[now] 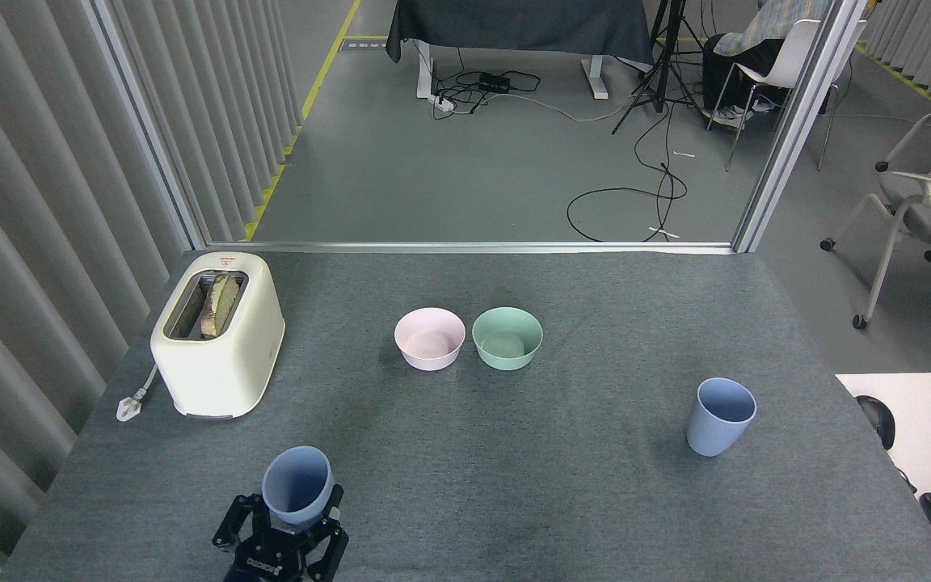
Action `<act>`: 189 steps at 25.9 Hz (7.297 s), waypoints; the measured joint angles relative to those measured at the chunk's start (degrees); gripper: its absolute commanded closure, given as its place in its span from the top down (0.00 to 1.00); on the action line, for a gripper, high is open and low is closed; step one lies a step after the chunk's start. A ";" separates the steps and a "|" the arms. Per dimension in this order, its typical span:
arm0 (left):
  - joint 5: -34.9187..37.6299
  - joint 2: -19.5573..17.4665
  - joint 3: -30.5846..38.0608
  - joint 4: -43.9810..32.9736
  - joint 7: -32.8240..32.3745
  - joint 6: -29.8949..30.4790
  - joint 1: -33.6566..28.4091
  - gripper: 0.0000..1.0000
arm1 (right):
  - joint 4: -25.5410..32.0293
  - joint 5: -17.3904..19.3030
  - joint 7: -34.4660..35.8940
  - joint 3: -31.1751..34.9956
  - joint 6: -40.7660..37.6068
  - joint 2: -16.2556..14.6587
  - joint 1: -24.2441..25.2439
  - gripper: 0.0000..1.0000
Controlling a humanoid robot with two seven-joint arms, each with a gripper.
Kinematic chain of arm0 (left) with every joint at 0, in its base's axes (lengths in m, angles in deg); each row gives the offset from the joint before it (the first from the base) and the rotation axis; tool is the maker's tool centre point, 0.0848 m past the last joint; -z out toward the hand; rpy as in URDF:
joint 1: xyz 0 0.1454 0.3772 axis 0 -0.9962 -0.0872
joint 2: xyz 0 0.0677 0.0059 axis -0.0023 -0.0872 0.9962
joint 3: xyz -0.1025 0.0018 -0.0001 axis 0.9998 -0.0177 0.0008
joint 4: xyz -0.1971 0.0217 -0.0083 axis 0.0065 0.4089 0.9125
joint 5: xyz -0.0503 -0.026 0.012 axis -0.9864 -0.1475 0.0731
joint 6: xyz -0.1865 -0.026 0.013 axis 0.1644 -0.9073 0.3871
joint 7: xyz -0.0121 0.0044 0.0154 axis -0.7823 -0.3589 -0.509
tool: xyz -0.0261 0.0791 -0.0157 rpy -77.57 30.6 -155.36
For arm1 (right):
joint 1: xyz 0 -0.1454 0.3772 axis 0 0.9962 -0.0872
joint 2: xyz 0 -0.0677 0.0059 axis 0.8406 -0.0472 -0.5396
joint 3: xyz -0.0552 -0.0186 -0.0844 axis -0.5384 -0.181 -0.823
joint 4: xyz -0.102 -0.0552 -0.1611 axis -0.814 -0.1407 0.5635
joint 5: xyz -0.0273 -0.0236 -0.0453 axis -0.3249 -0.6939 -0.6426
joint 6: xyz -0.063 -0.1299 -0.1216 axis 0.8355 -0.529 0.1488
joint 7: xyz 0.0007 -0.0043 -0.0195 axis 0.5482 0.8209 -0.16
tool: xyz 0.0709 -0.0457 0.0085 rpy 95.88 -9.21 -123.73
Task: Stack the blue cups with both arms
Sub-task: 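Lift the light-blue cup with the left gripper and carry it toward the table center, then lower the cup onto the table and open the left gripper, then withdraw the left gripper back toward the robot, then reach the right gripper forward and grasp the far light-blue cup, then lift the cup with the right gripper and carry it over the placed cup, then lower the held cup into the placed cup and open the right gripper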
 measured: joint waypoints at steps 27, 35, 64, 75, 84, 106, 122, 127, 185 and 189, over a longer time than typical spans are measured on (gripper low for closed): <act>10.24 5.22 -16.60 4.42 0.55 3.00 1.87 1.00 | 0.00 0.11 0.17 0.14 0.28 0.19 -0.14 1.00; 9.99 4.73 -15.78 4.11 1.13 5.25 1.51 1.00 | 0.00 0.12 0.02 0.09 0.26 0.19 -0.13 1.00; 9.49 0.00 -9.02 3.11 6.81 5.43 -4.50 1.00 | -0.53 0.12 -0.29 -0.13 0.26 0.46 -0.49 1.00; -2.27 -6.22 15.45 11.82 5.30 4.12 -2.01 1.00 | -3.25 0.11 -0.05 0.51 1.59 1.02 -5.30 1.00; -7.44 -6.43 20.44 13.86 0.96 0.41 1.71 1.00 | -19.18 -0.31 -0.76 0.58 4.11 -1.75 -20.78 1.00; -7.62 -5.54 20.43 6.00 0.85 0.99 -7.97 1.00 | -46.40 -0.55 -6.48 -3.80 5.15 -6.75 -48.14 1.00; -7.55 -3.99 20.60 2.59 2.65 0.87 -15.24 1.00 | -58.85 -0.39 -6.09 -6.90 8.31 -8.00 -56.27 1.00; -7.56 -3.67 20.53 2.45 2.75 0.88 -15.34 1.00 | -59.39 -0.15 -5.92 -6.93 8.60 -9.14 -56.63 0.97; -7.07 -2.35 20.42 0.30 3.43 0.99 -16.34 1.00 | 2.53 -13.48 -12.79 -32.50 -12.80 5.13 -20.04 0.90; -7.07 -2.36 20.43 0.34 3.45 0.99 -16.19 1.00 | 2.16 -13.50 -12.72 -32.55 -12.81 5.37 -20.04 1.00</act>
